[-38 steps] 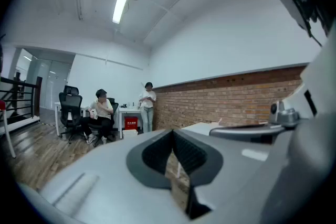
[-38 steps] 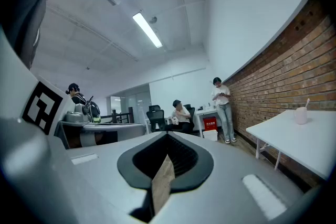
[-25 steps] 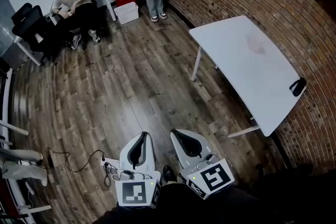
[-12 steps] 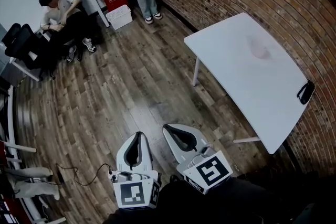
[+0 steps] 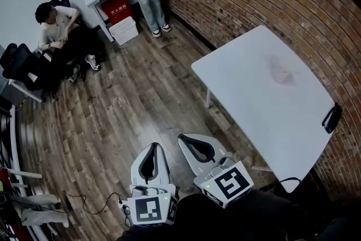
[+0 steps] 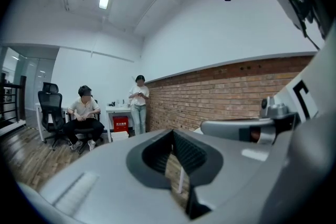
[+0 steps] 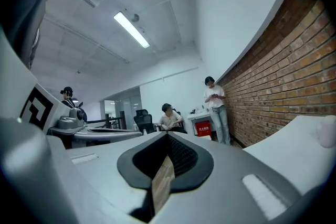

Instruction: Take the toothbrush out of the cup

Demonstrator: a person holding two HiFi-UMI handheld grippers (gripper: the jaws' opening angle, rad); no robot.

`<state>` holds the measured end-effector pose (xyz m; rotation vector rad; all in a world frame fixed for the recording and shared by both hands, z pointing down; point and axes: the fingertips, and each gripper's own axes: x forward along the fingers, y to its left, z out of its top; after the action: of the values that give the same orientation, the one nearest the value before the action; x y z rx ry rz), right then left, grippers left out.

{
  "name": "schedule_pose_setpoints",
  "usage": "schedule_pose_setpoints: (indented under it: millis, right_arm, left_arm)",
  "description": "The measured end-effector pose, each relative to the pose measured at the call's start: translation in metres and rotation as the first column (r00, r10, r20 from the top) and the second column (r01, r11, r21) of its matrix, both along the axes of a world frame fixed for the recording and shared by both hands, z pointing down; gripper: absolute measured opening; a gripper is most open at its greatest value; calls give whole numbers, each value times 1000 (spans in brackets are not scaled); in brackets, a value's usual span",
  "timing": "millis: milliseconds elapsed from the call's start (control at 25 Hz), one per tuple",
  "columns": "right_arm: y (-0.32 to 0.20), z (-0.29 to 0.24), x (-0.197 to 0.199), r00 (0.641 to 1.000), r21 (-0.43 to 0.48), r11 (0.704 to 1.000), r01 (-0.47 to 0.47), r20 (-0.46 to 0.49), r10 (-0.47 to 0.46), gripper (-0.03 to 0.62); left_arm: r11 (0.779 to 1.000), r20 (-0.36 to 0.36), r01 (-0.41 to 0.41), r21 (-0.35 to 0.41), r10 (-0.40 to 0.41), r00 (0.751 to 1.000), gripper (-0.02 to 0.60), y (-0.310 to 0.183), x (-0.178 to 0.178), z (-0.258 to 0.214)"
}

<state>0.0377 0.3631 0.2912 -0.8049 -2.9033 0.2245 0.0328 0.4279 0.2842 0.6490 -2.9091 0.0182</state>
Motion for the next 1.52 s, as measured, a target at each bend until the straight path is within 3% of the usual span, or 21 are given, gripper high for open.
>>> schedule_pose_setpoints:
  millis: [240, 400, 680, 840, 1120, 1200, 1240, 1400, 1520]
  right_arm:
    - [-29, 6, -35, 999, 13, 999, -44, -7, 44, 2]
    - [-46, 15, -60, 995, 24, 995, -96, -29, 97, 1]
    - [-85, 24, -130, 970, 23, 972, -236, -50, 237, 1]
    - [-104, 18, -163, 945, 23, 946, -323, -47, 323, 1]
    - [-146, 32, -189, 862, 43, 866, -498, -82, 500, 1]
    - [-164, 31, -190, 822, 50, 826, -562, -84, 564, 2]
    - [-174, 30, -189, 792, 53, 796, -603, -84, 605, 1]
    - [-214, 27, -179, 635, 52, 641, -766, -97, 767, 1]
    - [-238, 26, -158, 528, 47, 536, -843, -112, 842, 2]
  left_arm:
    - [1000, -11, -26, 13, 27, 1000, 8, -25, -40, 7]
    - [995, -27, -97, 26, 98, 995, 8, -44, -68, 19]
    - [973, -57, -229, 25, 230, 971, 9, -86, -153, 28]
    - [942, -57, -335, 28, 336, 940, 8, -115, -194, 24]
    - [859, -101, -510, 51, 513, 853, 9, -168, -230, 38]
    - [824, -104, -565, 49, 566, 817, 8, -189, -236, 37]
    - [795, -105, -605, 49, 606, 788, 8, -202, -238, 36]
    - [626, -92, -778, 55, 779, 621, 8, -254, -233, 33]
    - [519, -98, -853, 59, 853, 512, 8, -285, -215, 33]
